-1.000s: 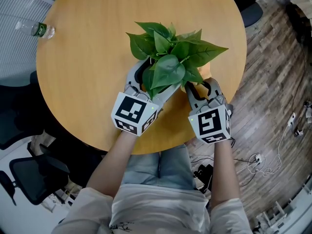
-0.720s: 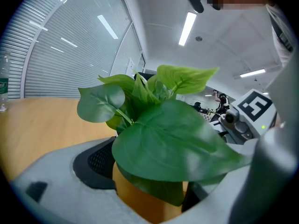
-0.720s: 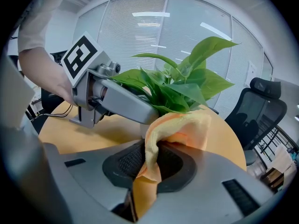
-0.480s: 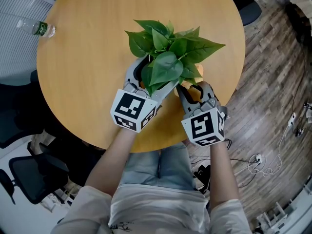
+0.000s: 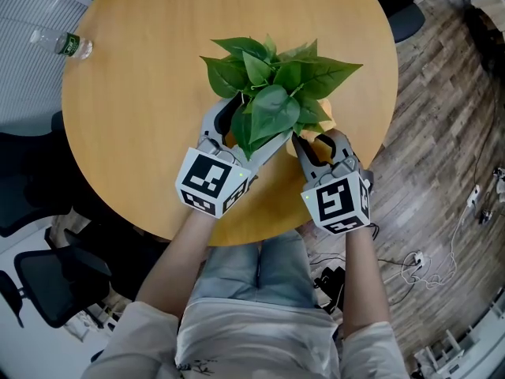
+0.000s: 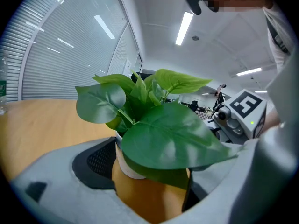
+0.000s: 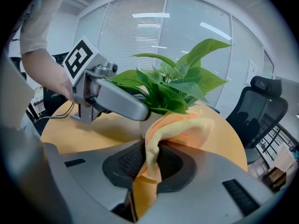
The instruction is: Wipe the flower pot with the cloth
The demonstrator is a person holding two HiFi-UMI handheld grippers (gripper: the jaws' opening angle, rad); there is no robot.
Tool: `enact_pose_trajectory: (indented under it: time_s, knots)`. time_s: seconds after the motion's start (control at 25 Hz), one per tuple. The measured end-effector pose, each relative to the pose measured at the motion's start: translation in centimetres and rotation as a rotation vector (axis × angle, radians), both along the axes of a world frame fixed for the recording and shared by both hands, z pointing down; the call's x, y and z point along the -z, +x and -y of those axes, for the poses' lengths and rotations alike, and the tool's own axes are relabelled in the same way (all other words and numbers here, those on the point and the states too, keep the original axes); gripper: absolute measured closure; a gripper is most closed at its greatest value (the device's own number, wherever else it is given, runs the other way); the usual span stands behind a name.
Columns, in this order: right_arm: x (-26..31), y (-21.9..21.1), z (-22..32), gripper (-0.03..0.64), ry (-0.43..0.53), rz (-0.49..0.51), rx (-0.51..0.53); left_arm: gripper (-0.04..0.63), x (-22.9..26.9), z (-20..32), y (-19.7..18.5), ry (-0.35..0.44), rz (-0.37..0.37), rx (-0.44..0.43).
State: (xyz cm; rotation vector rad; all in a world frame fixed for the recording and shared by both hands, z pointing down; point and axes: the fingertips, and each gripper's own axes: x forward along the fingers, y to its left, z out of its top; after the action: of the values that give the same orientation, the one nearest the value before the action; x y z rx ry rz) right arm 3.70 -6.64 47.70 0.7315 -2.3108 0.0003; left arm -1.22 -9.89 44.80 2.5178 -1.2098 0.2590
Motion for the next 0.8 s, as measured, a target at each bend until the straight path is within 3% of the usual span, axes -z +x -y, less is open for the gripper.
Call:
enact_pose_trajectory:
  time_s: [0.48, 0.68, 0.8]
  knots:
    - [-0.2, 1.0, 0.6, 0.554, -0.014, 0.015, -0.035, 0.156, 0.0, -3.8, 0.5, -0.023, 0.003, -0.106]
    - [-0.1, 1.0, 1.1, 0.554, -0.010, 0.003, -0.031, 0.158, -1.0, -3.8, -2.2, -0.021, 0.072, -0.159]
    - [-0.1, 1.0, 1.0, 0.554, -0.012, 0.008, -0.034, 0.158, -1.0, -2.6, -3.8, 0.020, 0.101, -0.227]
